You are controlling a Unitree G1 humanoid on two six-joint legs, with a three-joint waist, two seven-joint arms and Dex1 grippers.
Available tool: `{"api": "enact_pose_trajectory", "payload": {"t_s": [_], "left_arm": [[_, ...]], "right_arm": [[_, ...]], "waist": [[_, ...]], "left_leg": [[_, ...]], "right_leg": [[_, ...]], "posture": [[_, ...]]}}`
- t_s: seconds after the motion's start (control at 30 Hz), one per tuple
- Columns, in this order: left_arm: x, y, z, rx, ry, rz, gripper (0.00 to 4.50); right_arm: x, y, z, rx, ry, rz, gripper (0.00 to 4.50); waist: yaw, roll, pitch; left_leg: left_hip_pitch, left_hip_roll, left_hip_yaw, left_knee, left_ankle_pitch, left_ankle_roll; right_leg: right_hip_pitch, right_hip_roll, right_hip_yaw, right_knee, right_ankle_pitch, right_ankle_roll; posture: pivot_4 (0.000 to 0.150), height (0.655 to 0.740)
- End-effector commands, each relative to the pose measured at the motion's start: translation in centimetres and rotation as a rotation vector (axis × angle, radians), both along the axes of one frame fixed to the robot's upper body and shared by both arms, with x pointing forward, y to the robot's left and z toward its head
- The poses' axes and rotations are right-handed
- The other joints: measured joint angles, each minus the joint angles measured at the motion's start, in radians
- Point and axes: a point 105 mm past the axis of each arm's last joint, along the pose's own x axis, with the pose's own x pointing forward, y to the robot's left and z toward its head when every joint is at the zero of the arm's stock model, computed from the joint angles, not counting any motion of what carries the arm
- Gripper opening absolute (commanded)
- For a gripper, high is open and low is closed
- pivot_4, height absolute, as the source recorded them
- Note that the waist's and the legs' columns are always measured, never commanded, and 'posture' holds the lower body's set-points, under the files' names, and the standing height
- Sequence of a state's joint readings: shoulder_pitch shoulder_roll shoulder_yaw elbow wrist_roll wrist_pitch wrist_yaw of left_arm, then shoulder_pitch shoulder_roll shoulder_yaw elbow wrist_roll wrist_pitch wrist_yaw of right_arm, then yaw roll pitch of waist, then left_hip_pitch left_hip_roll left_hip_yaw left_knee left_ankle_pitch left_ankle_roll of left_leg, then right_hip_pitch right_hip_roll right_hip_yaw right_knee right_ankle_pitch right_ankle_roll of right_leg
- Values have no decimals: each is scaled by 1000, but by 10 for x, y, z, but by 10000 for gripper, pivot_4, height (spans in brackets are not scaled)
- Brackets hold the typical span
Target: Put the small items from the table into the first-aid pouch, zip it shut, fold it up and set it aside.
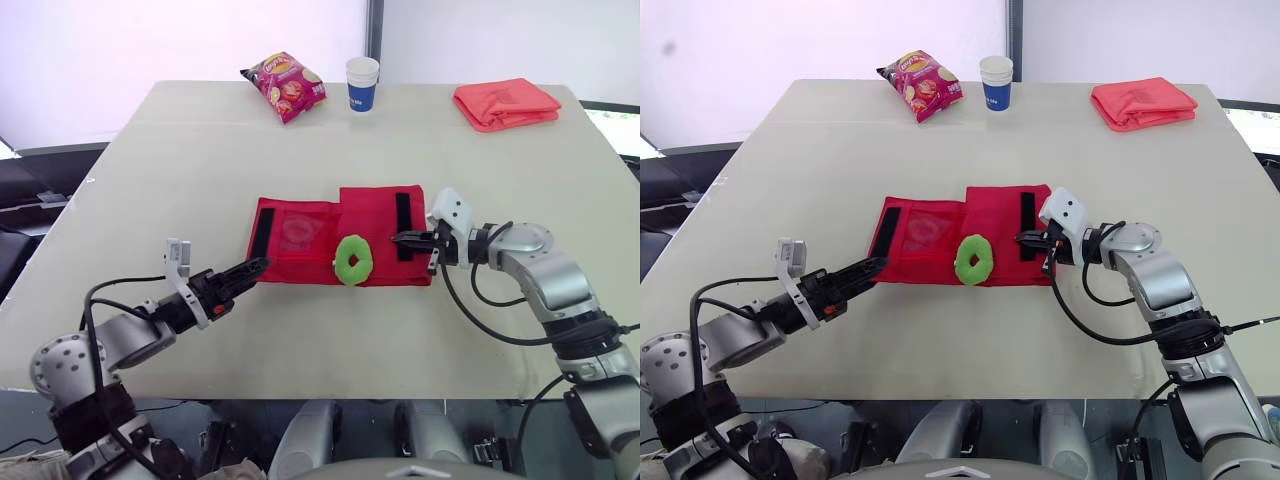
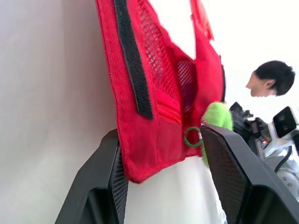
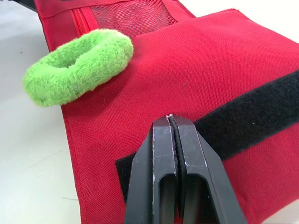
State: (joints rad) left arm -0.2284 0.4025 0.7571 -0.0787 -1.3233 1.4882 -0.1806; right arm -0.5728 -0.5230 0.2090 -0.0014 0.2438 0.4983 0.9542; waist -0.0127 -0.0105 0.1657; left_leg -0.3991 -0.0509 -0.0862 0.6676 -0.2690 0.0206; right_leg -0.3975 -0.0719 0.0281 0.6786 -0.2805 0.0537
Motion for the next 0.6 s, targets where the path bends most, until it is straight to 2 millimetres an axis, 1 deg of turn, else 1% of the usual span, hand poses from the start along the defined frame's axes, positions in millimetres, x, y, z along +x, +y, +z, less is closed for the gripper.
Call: {"api": "enact_pose_trajectory", "payload": {"t_s": [0.03,0.13,0.2,0.23,0.27,0.3,0.33,0.37,0.4,0.43,0.5,0.57,0.6], "left_arm": [[3,-3,13,-6,-73,51,25078],[6,-6,14,-22,-79,80,25078],[6,-8,10,-30,-70,96,25078],[5,-10,8,-30,-68,95,19810],[3,-12,6,-26,-66,89,18304],[2,-15,4,-21,-65,83,11920],[1,-18,1,-8,-65,84,10793],[2,-21,-1,0,-64,90,7969],[3,-24,-2,-8,-69,96,2914],[5,-27,-1,-7,-80,105,164],[7,-27,0,-5,-94,119,164],[13,-18,3,10,-111,142,164],[16,-10,6,22,-118,156,164]], "right_arm": [[0,-2,9,11,-29,4,0],[1,-2,9,9,-29,4,0],[1,-3,9,7,-30,3,0],[2,-3,9,7,-30,3,0],[2,-3,9,7,-30,2,0],[2,-3,10,7,-30,2,0],[2,-3,10,8,-30,1,0],[3,-3,10,9,-30,1,0],[3,-3,10,9,-31,0,0],[3,-3,10,9,-33,-2,0],[3,-3,11,9,-36,-5,0],[4,-5,15,11,-47,-12,0],[4,-6,16,11,-54,-18,0]], "waist": [[0,0,0],[-1,0,0],[-1,0,0],[-1,0,0],[-1,0,0],[-1,0,0],[-1,0,0],[-1,0,0],[-1,0,0],[1,0,0],[4,0,0],[3,0,0],[2,0,0]], "left_leg": [[0,0,0,0,0,0],[0,0,0,0,0,0],[0,0,0,0,0,0],[0,0,0,0,0,0],[0,0,0,0,0,0],[0,0,0,0,0,0],[0,0,0,0,0,0],[0,0,0,0,0,0],[0,0,0,0,0,0],[0,0,0,0,0,0],[0,0,0,0,0,0],[0,0,0,0,0,0],[0,0,0,0,0,0]], "right_leg": [[0,0,0,0,0,0],[0,0,0,0,0,0],[0,0,0,0,0,0],[0,0,0,0,0,0],[0,0,0,0,0,0],[0,0,0,0,0,0],[0,0,0,0,0,0],[0,0,0,0,0,0],[1,0,0,0,0,0],[1,0,0,0,0,0],[1,0,0,0,0,0],[1,0,0,0,0,0],[1,0,0,0,0,0]], "posture": [[1500,7400],[1500,7400],[1500,7400],[1500,7400],[1500,7400],[1500,7400],[1500,7400],[1500,7400],[1500,7400],[1500,7400],[1500,7400],[1500,7400],[1500,7400]]}}
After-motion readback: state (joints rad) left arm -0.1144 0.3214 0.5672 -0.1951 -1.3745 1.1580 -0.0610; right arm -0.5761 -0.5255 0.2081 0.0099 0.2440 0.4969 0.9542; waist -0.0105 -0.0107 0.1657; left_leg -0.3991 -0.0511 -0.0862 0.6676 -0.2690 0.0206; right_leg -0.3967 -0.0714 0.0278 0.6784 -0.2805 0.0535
